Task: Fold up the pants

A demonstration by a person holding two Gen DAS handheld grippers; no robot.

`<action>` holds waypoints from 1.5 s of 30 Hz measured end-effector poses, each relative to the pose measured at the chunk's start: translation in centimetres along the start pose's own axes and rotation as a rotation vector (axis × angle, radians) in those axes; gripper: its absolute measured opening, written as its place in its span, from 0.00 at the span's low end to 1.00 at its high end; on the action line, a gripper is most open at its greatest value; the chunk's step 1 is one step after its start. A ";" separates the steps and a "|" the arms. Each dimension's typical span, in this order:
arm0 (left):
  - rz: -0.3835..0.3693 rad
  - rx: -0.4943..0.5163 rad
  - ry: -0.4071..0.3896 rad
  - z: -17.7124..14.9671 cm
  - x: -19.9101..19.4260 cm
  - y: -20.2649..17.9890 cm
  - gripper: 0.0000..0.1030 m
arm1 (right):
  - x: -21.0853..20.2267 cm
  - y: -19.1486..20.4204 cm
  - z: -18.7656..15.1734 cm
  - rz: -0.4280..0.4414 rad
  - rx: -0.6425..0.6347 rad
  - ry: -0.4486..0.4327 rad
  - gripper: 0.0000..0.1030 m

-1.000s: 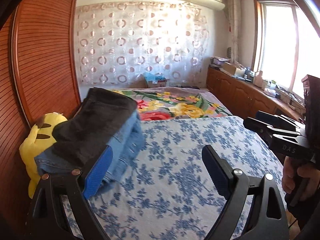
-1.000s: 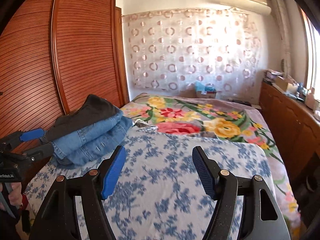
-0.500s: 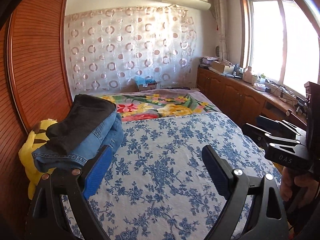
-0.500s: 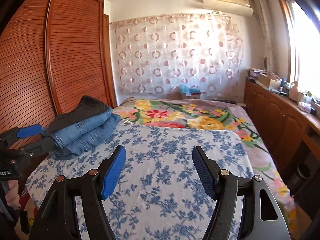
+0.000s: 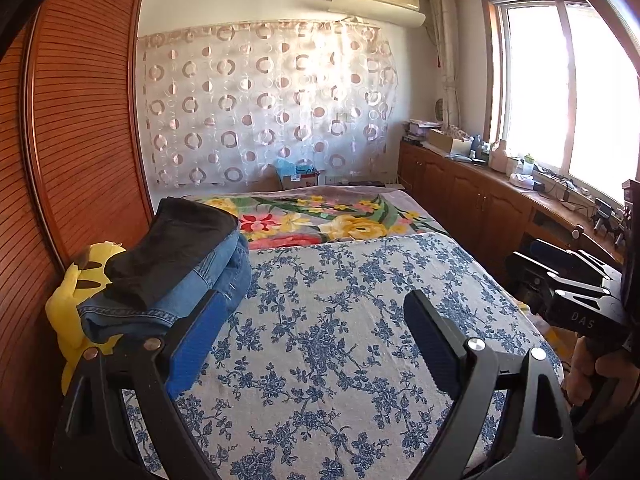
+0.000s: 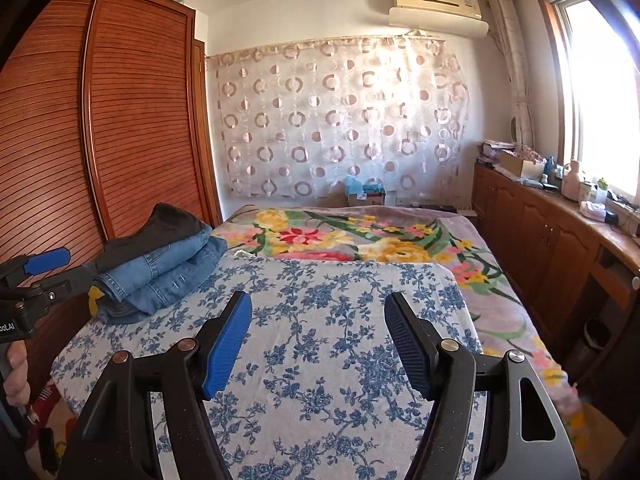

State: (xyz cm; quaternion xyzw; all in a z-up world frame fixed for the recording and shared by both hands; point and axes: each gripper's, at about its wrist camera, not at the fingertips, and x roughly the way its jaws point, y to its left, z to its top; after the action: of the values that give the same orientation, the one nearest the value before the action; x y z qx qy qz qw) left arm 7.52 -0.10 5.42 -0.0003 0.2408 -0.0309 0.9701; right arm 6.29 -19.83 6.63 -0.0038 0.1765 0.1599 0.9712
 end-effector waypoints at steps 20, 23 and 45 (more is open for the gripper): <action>0.010 -0.013 0.002 -0.3 -0.1 0.4 0.88 | 0.2 -0.6 -0.5 0.004 -0.014 -0.010 0.69; 0.010 -0.014 0.001 -0.3 -0.1 0.4 0.88 | 0.2 -0.7 -0.5 0.004 -0.016 -0.011 0.69; 0.006 -0.009 -0.002 -0.3 -0.2 0.4 0.88 | 0.2 -0.9 -0.7 0.012 -0.020 -0.018 0.69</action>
State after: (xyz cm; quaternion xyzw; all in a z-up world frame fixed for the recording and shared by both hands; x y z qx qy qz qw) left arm 7.24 0.29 5.27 -0.0040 0.2399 -0.0268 0.9704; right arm 6.48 -20.70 5.85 -0.0113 0.1664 0.1674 0.9717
